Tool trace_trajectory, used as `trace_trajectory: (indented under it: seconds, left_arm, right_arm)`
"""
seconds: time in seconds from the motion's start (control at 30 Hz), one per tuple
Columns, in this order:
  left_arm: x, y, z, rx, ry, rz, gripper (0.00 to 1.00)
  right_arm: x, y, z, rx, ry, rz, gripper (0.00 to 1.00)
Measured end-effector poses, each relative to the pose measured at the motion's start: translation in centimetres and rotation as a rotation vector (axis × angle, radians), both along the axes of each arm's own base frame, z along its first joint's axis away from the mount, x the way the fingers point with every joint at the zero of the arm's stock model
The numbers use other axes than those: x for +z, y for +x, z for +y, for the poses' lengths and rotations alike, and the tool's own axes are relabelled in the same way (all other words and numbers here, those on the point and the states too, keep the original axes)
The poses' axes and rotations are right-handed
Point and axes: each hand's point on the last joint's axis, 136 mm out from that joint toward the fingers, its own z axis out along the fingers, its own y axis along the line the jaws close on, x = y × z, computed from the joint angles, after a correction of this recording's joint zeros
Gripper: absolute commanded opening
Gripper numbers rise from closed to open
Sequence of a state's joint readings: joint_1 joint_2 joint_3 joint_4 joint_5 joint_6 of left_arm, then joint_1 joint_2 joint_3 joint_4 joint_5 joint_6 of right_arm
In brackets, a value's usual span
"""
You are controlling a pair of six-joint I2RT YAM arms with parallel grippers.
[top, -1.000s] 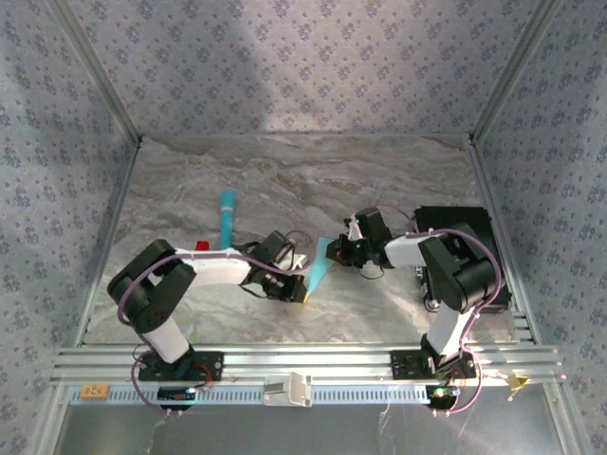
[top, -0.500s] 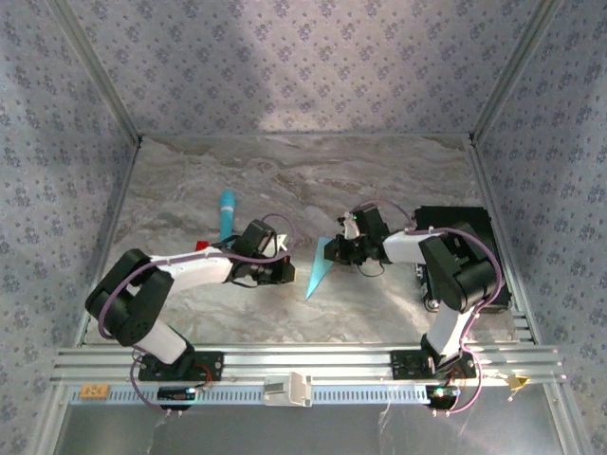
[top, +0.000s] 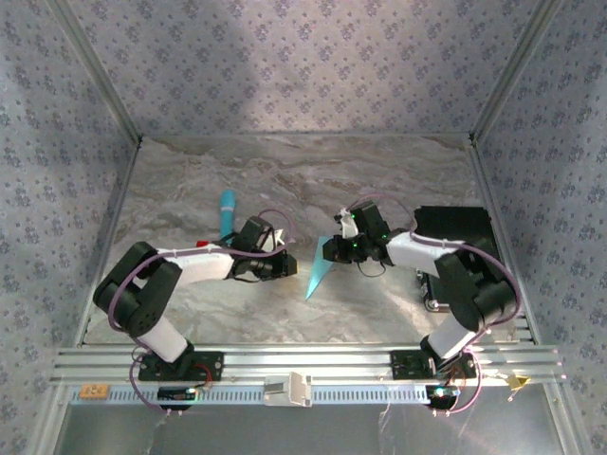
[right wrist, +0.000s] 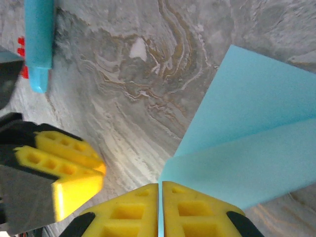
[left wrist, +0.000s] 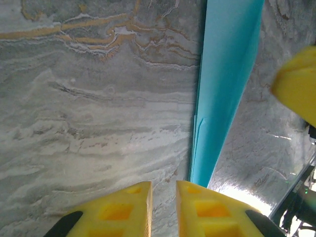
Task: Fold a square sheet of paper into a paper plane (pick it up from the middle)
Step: Fold the wing for the fifth time at the center of the table.
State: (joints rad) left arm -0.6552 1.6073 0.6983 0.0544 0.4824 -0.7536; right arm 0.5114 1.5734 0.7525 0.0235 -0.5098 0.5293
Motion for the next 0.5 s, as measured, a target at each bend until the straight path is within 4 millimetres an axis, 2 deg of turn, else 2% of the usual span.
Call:
trace_trajectory:
  seconds: [0.13, 0.33, 0.5]
  left_arm:
    - [-0.5, -0.2, -0.4, -0.013, -0.011, 0.034, 0.24]
    - [-0.1, -0.1, -1.8, -0.052, -0.060, 0.058, 0.25]
    - [-0.1, 0.2, -2.9, -0.079, -0.079, 0.072, 0.22]
  right_arm:
    - [0.5, -0.5, -1.4, -0.080, -0.007, -0.012, 0.12]
    - [-1.3, -2.1, -2.9, -0.164, -0.020, 0.067, 0.13]
    - [-1.7, -2.2, -3.2, -0.199, -0.018, 0.090, 0.13]
